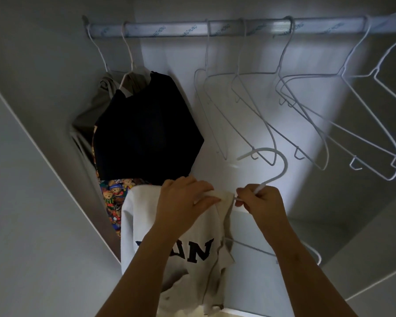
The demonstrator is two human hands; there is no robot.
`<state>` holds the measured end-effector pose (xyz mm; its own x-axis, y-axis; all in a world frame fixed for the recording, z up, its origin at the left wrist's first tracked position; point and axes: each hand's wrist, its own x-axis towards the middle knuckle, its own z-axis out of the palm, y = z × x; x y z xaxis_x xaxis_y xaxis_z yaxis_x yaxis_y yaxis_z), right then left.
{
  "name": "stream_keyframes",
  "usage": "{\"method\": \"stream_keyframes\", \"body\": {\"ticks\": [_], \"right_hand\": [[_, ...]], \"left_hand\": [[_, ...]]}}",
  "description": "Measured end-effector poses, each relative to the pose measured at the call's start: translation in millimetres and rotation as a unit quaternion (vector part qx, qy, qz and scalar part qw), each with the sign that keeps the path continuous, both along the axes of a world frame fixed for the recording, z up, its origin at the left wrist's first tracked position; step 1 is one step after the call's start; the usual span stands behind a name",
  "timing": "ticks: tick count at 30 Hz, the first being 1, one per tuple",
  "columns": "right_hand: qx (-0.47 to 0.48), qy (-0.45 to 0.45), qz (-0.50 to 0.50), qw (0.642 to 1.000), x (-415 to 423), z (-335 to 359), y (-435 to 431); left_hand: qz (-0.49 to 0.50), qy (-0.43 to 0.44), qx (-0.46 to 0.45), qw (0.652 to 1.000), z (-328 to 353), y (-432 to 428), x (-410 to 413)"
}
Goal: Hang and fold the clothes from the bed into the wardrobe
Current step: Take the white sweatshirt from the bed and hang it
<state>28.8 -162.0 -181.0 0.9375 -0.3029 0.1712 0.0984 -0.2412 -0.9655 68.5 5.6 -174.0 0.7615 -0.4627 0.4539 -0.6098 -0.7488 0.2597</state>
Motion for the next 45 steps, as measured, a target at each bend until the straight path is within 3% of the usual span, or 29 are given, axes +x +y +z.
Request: {"method": "stream_keyframes", "body": {"ticks": [3,7,9,11,13,15,18,21,25,30,33,36,39,42,45], "right_hand": [[-0.081,-0.070,-0.045,0.993,0,6,2],[-0.196,-0.268,-0.187,0.925,-9,-1,6],[-0.192,-0.287,-0.186,0.920,-15,-20,8],[-0.159,-0.206,-0.125,0.957,-22,-43,12],[-0.130,-0.042,-0.057,0.989,-24,-65,18],[-0.117,0.099,-0.017,0.988,-20,-80,20],[-0.114,0.170,0.018,0.979,-12,-83,23],[-0.093,0.163,0.088,0.978,-2,-76,29],[-0.222,0.215,0.146,0.940,6,-73,35],[-0.150,0.253,0.130,0.947,4,-77,19],[-0.056,0.220,0.097,0.969,5,-77,6],[-0.055,0.159,0.076,0.983,2,-79,-5],[-0.131,0.151,0.104,0.974,2,-78,-14],[-0.262,0.209,0.181,0.925,6,-75,-23],[-0.295,0.218,0.161,0.916,10,-71,-41]], "left_hand": [[0.004,0.024,-0.041,0.999,0,1,1],[0.036,0.038,-0.152,0.987,-1,11,7],[0.057,0.037,-0.221,0.973,4,19,9],[0.070,0.031,-0.255,0.964,10,26,9],[0.066,0.036,-0.287,0.955,18,32,9],[0.052,0.042,-0.314,0.947,26,37,7],[0.012,0.041,-0.325,0.945,36,42,2],[-0.024,0.051,-0.334,0.941,45,43,-3],[-0.049,0.065,-0.347,0.934,50,47,-4],[-0.056,0.068,-0.359,0.929,55,60,-1],[-0.054,0.080,-0.357,0.929,59,65,2],[-0.041,0.081,-0.376,0.922,67,72,7],[-0.034,0.071,-0.395,0.915,75,77,13],[-0.053,0.064,-0.393,0.916,79,75,16],[-0.050,0.048,-0.373,0.925,78,67,18]]}}
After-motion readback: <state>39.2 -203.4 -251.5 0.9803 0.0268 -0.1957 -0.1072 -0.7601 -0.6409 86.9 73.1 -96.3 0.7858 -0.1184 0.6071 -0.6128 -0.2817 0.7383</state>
